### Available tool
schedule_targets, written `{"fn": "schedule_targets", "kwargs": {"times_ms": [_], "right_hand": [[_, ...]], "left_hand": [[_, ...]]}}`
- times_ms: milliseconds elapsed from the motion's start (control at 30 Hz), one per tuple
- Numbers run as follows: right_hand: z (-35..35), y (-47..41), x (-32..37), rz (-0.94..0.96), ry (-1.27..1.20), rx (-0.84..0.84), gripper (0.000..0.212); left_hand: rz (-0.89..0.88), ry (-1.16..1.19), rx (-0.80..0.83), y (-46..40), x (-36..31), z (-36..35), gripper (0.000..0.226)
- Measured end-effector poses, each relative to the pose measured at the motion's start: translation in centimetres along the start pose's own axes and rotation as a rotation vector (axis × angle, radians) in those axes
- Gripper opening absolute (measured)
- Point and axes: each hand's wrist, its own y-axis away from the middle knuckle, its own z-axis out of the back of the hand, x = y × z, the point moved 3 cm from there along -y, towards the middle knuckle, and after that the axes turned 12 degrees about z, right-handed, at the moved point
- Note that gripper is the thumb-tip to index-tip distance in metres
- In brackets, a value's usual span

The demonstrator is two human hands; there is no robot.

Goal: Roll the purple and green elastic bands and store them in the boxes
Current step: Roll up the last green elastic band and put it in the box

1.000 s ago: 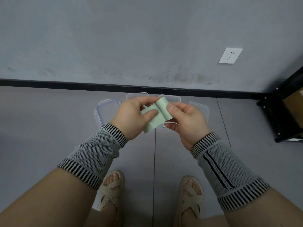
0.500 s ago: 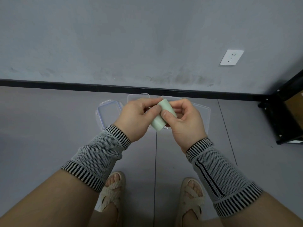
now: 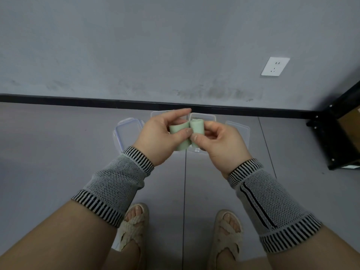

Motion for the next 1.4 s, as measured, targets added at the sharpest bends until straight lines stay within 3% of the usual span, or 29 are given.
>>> {"fn": "schedule_targets", "kwargs": {"times_ms": [100,233,433,600,733,933,1400], "right_hand": [[0.2,-0.1,-0.1,-0.074,-0.158,-0.048,0.017],[0.3,-0.1,-0.3,-0.165,-0.256,-0.026,0.013],[0.6,-0.1,-0.4,-0.250,-0.435,0.068,0.015],[1.5,0.0,-0.1,-0.267,-0.593,0.150,0.032],[1.6,-0.1,-0.2,-0.291,-0.514,0.073,0.014],[1.3,-0.2,-0.1,-0.244,-0.350,-0.035,0.005],[0.5,-0.2,0.1,-0.109,-0.222,-0.077,0.027]], "left_hand": [[0.132,0.172,-0.017,-0.3,0.6,0.3,0.042],[0.243,0.228,-0.026,-0.6,1.3,0.4,0.031],[0.258,0.253,-0.001,-0.8,1.5,1.0,0.028],[0.221,0.263,0.039,-0.7,1.4,1.7,0.034],[0.168,0.258,0.050,-0.4,0.9,1.4,0.037],[0.129,0.243,0.034,-0.2,0.4,0.6,0.037],[0.229,0.384,0.143,-0.3,0.5,-0.1,0.019]]}}
